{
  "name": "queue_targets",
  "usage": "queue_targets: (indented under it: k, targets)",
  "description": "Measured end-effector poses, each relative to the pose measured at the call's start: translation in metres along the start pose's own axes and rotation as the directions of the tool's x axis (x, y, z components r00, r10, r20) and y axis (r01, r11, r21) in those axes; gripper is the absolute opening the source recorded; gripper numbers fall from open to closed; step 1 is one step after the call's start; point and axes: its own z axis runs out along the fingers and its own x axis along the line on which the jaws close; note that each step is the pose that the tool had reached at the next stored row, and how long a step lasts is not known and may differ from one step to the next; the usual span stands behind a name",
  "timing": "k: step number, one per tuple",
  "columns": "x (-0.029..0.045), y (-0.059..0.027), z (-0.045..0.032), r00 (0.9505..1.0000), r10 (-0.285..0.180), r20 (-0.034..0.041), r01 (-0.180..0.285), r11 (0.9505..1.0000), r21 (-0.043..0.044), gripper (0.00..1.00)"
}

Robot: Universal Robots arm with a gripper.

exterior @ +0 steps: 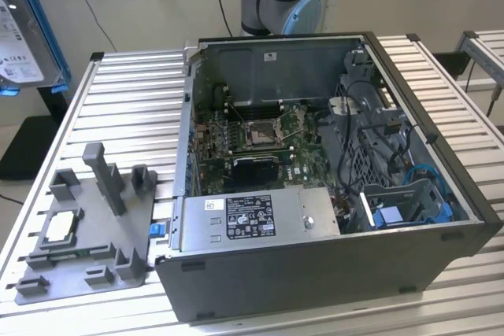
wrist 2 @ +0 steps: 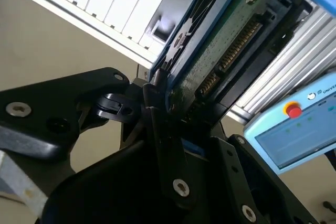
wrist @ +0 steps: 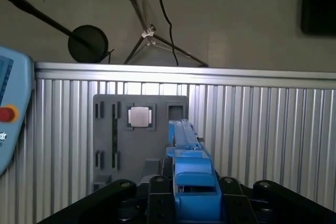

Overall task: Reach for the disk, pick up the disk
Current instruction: 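Pick up the disk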

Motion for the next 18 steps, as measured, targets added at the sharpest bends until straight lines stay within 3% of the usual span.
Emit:
queue_targets:
  k: [15,18]
  targets:
    - [-0.0007,0.0008,-0.0367,1.0000,0.000,0.0000,0.000,1.0000,0.0000,0.00]
    - [-0.0007,0.0008,-0.0391,1.0000,0.000,0.0003,0.000,1.0000,-0.0002,0.00]
